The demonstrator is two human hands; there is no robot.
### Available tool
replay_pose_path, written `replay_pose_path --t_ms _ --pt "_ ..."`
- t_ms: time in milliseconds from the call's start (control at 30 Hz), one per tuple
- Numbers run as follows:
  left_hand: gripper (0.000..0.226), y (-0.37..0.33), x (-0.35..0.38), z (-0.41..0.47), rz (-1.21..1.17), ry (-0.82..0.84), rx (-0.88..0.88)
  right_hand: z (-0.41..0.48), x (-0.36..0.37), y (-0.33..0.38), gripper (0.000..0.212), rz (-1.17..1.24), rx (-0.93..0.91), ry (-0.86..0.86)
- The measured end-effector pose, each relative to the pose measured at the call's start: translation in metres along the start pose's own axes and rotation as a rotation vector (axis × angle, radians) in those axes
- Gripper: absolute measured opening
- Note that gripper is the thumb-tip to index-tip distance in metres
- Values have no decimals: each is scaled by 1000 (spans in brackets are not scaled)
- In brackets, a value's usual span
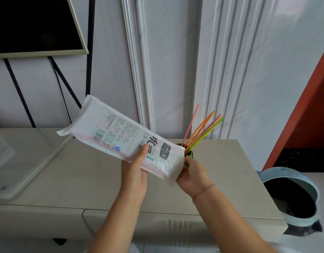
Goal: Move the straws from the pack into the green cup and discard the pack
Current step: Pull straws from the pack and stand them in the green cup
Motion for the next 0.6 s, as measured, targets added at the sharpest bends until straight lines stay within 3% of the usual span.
replay_pose_path --t_ms 100,300,467,600 --pt "59 1 -13 4 -75 -100 -47 -2 -1 6 21 -81 -44 -19" --pt "43 10 -43 3 -155 -277 -140 -6 -7 29 16 -538 -278 -61" --pt "31 27 -50 -4 -216 -375 -220 -11 2 40 6 -659 -438 -21" --pt "34 34 -56 -6 -281 -459 -263 -15 5 53 7 -759 -593 -57"
Point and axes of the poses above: each hand's wrist, its own z-axis towards the middle knuckle, its own x-axis out of the palm, y = z × x, the point moved 6 cm from there along z, towards the middle knuckle, and after that the axes turned 10 degrees about -z, right-handed, at the moved point
